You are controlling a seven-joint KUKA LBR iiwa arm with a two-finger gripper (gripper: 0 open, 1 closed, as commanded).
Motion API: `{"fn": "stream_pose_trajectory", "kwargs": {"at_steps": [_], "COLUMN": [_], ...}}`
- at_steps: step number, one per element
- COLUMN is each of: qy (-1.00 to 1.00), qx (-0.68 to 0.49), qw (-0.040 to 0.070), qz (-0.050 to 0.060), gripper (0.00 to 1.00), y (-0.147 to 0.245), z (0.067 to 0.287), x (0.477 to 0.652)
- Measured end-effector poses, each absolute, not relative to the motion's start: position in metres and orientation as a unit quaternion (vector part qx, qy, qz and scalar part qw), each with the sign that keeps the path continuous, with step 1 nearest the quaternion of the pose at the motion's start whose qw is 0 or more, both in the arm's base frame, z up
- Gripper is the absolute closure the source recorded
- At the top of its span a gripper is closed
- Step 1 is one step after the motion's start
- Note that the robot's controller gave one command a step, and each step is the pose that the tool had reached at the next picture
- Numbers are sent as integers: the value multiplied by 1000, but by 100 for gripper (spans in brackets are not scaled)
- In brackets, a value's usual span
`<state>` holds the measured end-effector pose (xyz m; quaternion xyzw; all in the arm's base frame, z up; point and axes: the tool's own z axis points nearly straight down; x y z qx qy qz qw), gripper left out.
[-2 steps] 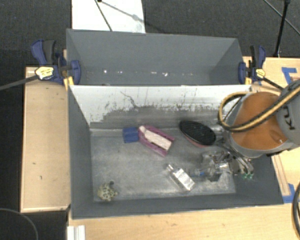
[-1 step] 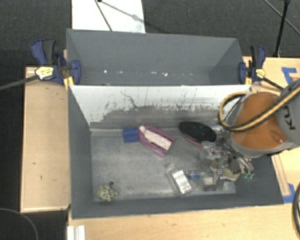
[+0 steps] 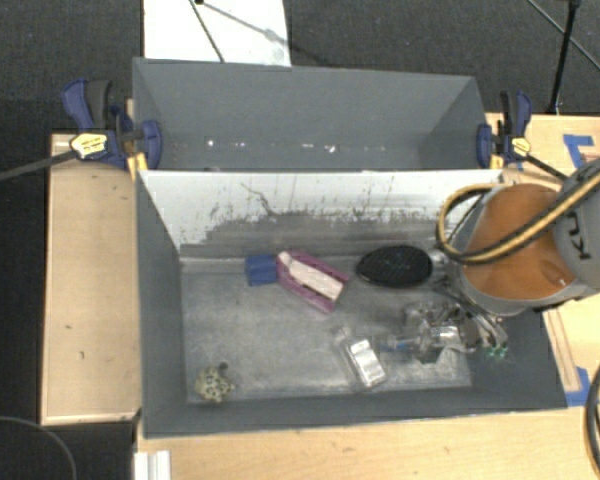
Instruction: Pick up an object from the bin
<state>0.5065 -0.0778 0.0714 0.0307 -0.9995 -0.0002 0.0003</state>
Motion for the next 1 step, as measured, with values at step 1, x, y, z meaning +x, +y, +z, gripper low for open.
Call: {"fn": "stream_pose_trajectory", "kwargs": {"at_steps": [1], "qy": [-999], "qx": [32], "qw": [0], "qz": [0], "gripper": [100], "y": [-78], "z": [71], "x": [506]}}
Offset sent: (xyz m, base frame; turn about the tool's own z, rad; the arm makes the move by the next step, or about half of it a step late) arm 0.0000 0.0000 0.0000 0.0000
